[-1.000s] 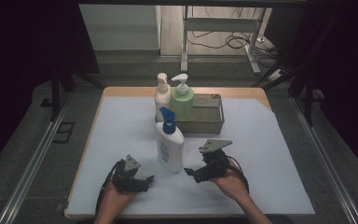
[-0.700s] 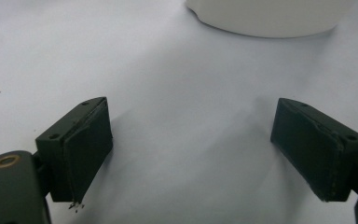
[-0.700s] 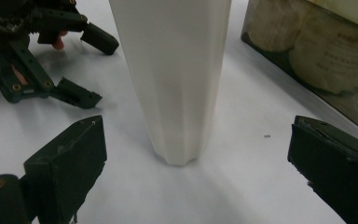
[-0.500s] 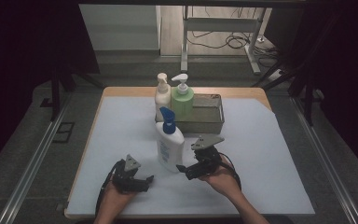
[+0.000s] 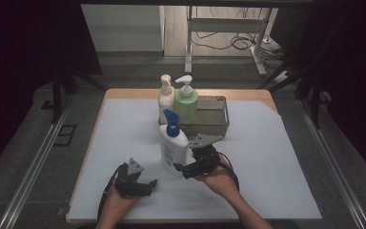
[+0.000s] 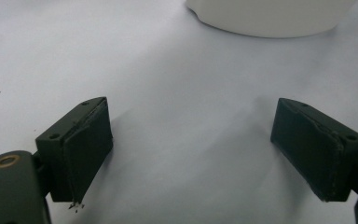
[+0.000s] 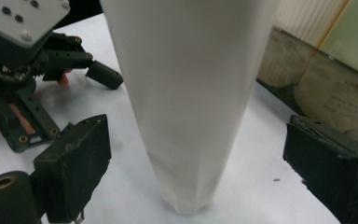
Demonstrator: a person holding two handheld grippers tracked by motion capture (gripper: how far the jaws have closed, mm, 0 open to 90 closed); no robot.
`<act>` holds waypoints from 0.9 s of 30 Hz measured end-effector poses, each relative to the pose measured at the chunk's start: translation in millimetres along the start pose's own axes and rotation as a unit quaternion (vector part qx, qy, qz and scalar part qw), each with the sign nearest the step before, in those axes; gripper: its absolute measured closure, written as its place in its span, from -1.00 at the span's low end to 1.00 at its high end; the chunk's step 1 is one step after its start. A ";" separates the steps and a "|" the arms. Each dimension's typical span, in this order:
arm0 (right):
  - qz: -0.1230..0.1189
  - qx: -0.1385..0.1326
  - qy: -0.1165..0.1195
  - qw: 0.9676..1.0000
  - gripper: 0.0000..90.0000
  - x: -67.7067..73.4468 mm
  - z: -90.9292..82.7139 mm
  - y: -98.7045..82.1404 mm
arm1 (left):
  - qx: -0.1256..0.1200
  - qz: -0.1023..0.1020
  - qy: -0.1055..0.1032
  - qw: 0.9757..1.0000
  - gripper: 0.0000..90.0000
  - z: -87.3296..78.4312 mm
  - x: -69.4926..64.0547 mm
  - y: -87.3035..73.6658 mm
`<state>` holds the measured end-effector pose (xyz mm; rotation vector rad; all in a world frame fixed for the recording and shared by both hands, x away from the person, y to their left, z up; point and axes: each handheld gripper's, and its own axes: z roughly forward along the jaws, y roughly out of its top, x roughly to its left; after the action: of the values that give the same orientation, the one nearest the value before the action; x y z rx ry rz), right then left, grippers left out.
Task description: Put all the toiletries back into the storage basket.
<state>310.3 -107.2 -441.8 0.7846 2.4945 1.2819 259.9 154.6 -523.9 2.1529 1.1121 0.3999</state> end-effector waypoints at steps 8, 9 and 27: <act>-0.003 -0.007 -0.010 1.000 -0.77 4.9 5.5 12.7 | 0.000 0.000 0.000 1.000 -0.73 0.0 0.1 0.0; -0.004 -0.007 -0.011 1.000 -0.76 5.3 6.4 14.1 | 0.000 0.000 0.000 1.000 -0.73 0.0 0.1 0.0; -0.006 -0.022 -0.029 0.999 -0.54 10.1 20.6 32.0 | 0.000 0.000 0.000 1.000 -0.73 0.0 0.1 0.1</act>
<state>322.2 -72.4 -427.8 0.7842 2.4138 1.2859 260.0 154.8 -523.8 2.1537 1.1122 0.3991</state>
